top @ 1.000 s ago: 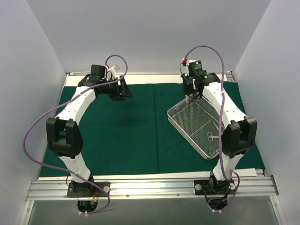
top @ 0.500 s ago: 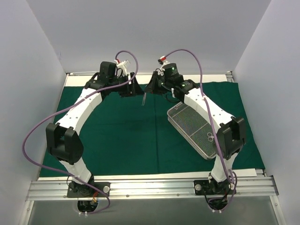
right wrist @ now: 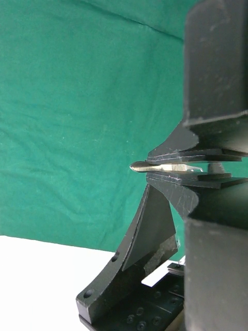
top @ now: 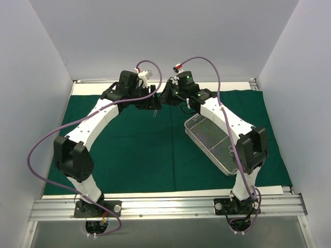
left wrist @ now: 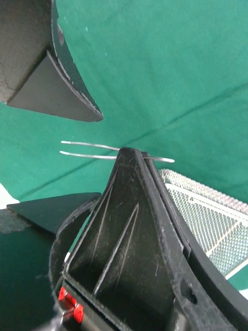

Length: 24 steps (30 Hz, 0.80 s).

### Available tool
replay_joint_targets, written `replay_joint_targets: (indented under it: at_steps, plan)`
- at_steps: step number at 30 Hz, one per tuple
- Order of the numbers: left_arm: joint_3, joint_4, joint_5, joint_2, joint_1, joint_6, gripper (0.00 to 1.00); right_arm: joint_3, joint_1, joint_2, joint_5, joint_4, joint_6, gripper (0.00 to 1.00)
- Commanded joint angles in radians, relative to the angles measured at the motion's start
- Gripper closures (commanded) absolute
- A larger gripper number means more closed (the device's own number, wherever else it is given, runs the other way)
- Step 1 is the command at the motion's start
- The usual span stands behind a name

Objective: Open and lay out the surgical kit
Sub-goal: Place the medical item in the surgical kit.

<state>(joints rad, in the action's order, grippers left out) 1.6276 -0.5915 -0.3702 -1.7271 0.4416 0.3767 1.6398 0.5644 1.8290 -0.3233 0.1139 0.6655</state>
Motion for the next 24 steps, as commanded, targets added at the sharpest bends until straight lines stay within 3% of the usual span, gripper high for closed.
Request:
replay_joint_targets:
  at_steps: [1, 6, 9, 16, 17, 18, 19, 22, 23, 24]
  plan:
    - [0.018, -0.004, 0.043, 0.017, 0.009, -0.047, 0.37, -0.012, 0.012, -0.036, -0.019, -0.046, 0.016, 1.00]
    - [0.023, -0.002, 0.053, 0.006, 0.009, -0.062, 0.50, -0.012, 0.012, -0.037, -0.049, -0.051, 0.011, 1.00]
    - [0.041, -0.014, 0.057, -0.020, 0.011, -0.071, 0.64, -0.008, 0.012, -0.034, -0.057, -0.053, 0.009, 1.00]
    - [0.038, -0.007, 0.042, -0.040, 0.011, -0.073, 0.69, 0.000, 0.011, -0.033, -0.068, -0.043, -0.003, 1.00]
    - [0.037, -0.007, 0.039, -0.042, 0.011, -0.073, 0.73, 0.002, 0.008, -0.031, -0.071, -0.045, -0.004, 1.00]
    - [0.037, -0.004, 0.034, -0.045, 0.011, -0.071, 0.91, 0.006, 0.009, -0.028, -0.071, -0.043, -0.006, 1.00]
    - [0.038, -0.002, 0.034, -0.046, 0.011, -0.071, 0.98, 0.009, 0.008, -0.027, -0.072, -0.034, -0.018, 1.00]
    - [0.058, -0.046, 0.098, -0.058, 0.011, -0.076, 0.98, 0.047, -0.006, -0.016, 0.030, 0.067, -0.043, 0.68]
    - [0.066, -0.094, 0.125, -0.061, 0.011, -0.078, 0.98, 0.058, -0.017, -0.014, 0.068, 0.102, -0.050, 0.50]
    - [0.063, -0.117, 0.152, -0.061, 0.011, -0.079, 0.98, 0.075, -0.030, -0.013, 0.107, 0.140, -0.058, 0.45]
